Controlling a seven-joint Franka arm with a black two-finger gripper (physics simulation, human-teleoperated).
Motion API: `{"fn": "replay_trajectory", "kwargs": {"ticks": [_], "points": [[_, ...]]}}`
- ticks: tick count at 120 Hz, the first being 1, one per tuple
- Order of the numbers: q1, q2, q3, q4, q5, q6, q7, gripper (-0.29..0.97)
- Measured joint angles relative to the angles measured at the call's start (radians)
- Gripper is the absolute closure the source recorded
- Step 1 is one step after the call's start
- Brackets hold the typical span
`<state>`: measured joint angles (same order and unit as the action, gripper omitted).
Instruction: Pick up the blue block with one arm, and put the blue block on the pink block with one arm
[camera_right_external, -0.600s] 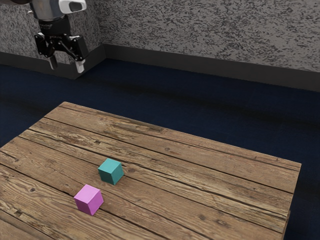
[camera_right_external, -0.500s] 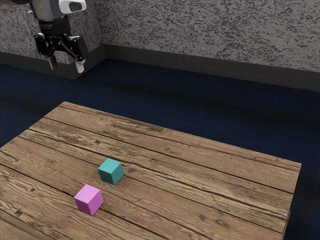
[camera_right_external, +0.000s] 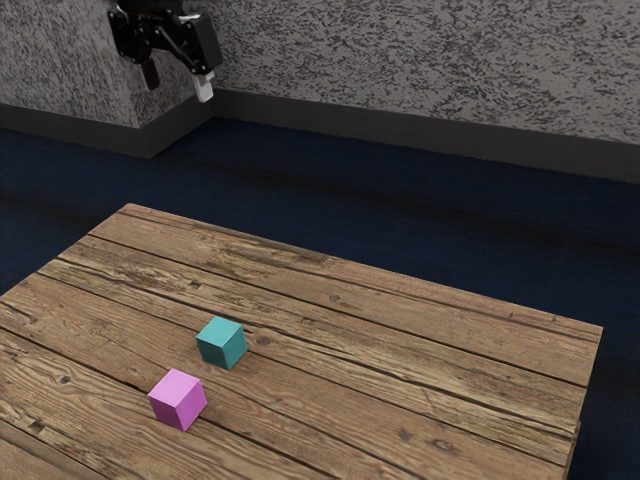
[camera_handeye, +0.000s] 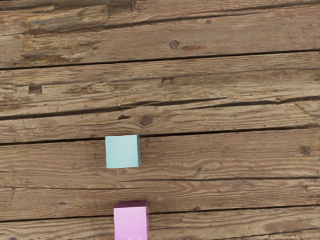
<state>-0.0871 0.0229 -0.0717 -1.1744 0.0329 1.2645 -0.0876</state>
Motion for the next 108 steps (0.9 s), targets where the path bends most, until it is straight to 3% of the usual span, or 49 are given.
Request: {"fn": "replay_trajectory", "kwargs": {"ticks": [17, 43, 61, 76, 108], "points": [[-0.03, -0.001, -0.005, -0.04, 0.002, 0.01, -0.001, 0.0], [0.082, -0.131, -0.06, -0.591, -0.009, 0.266, -0.001, 0.0], [0.106, -0.144, -0.068, -0.829, -0.031, 0.481, -0.001, 0.0], [0.106, -0.145, -0.073, -0.929, -0.04, 0.612, 0.0, 0.0], [0.154, -0.135, -0.083, -0.987, -0.051, 0.762, 0.012, 0.0]]}}
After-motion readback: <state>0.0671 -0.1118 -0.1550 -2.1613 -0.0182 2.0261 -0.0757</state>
